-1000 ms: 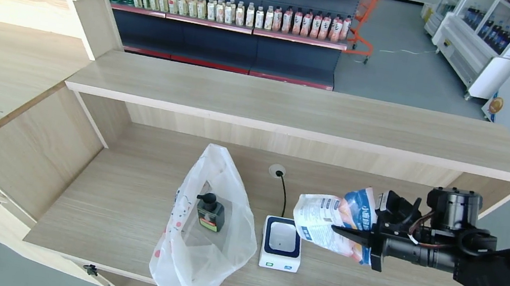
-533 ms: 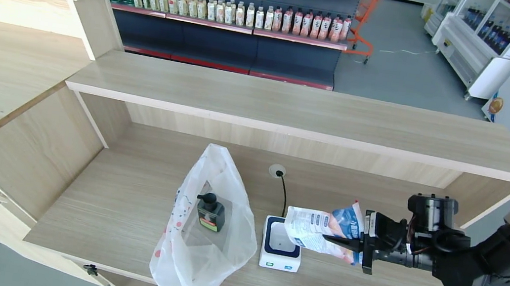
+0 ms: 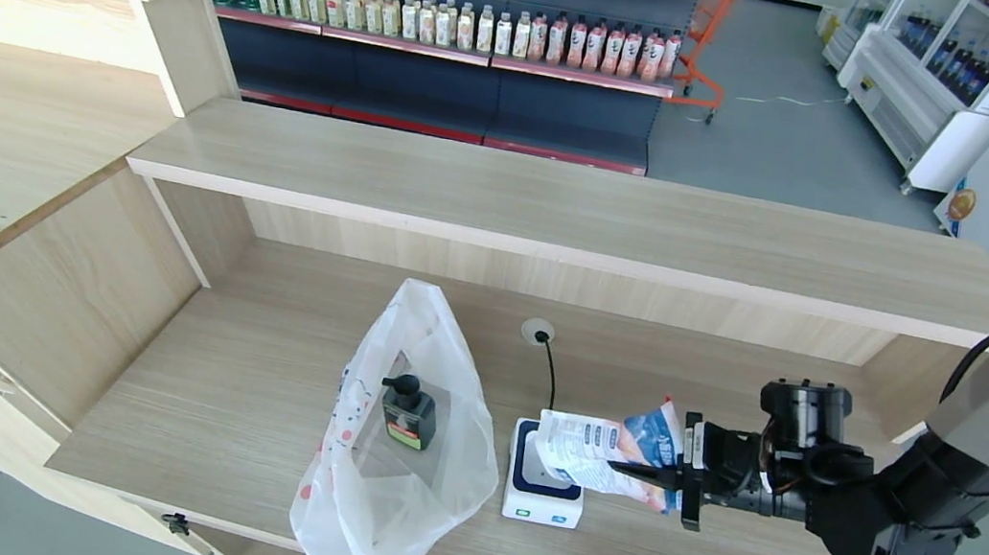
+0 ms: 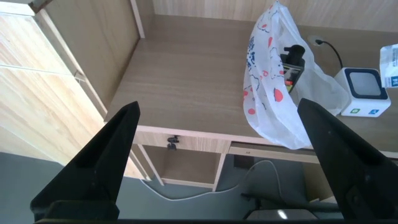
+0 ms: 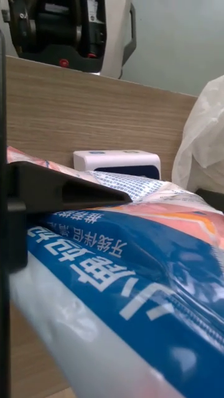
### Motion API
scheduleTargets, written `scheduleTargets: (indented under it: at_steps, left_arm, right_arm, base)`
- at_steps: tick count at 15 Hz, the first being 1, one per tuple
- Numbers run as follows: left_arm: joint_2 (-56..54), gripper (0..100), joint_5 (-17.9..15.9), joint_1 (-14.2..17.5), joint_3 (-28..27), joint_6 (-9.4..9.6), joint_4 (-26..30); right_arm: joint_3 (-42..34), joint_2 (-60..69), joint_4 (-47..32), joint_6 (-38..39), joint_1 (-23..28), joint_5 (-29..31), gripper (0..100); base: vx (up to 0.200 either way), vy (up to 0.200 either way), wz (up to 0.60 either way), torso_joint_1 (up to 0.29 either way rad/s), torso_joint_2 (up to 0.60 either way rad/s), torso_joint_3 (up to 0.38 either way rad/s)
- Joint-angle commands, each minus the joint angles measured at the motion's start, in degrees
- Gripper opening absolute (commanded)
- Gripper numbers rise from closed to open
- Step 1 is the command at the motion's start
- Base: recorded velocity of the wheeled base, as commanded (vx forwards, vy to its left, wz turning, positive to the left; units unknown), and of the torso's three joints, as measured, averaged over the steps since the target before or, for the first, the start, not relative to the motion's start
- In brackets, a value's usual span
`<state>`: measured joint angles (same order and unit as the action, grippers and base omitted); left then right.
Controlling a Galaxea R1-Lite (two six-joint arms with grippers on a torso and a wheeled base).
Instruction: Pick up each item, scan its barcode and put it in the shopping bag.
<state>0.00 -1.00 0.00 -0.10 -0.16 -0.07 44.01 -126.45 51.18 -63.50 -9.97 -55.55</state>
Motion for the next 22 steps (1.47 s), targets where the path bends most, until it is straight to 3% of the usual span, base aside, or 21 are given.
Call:
scheduleTargets:
  at_steps: [1,8,22]
  left_arm:
    - [0.0,100,0.0,0.0,0.0,-0.02,0.0]
    - [0.0,100,0.0,0.0,0.0,-0.02,0.0]
    - [0.0,100,0.0,0.0,0.0,-0.02,0.0]
  right_arm:
    - [1.8,-2.0,0.0,0.0,-0.3,-1.3,0]
    - [8.8,-7.8,3.1,-0.8,-1.0,-4.2,0]
    - [9.4,-8.2,5.4,-1.2,-1.0,-5.7,0]
  base:
    - [0.000,0.000,0.00,0.000,0.00,0.000]
    - [0.000,0.000,0.00,0.000,0.00,0.000]
    - [0.000,0.000,0.00,0.000,0.00,0.000]
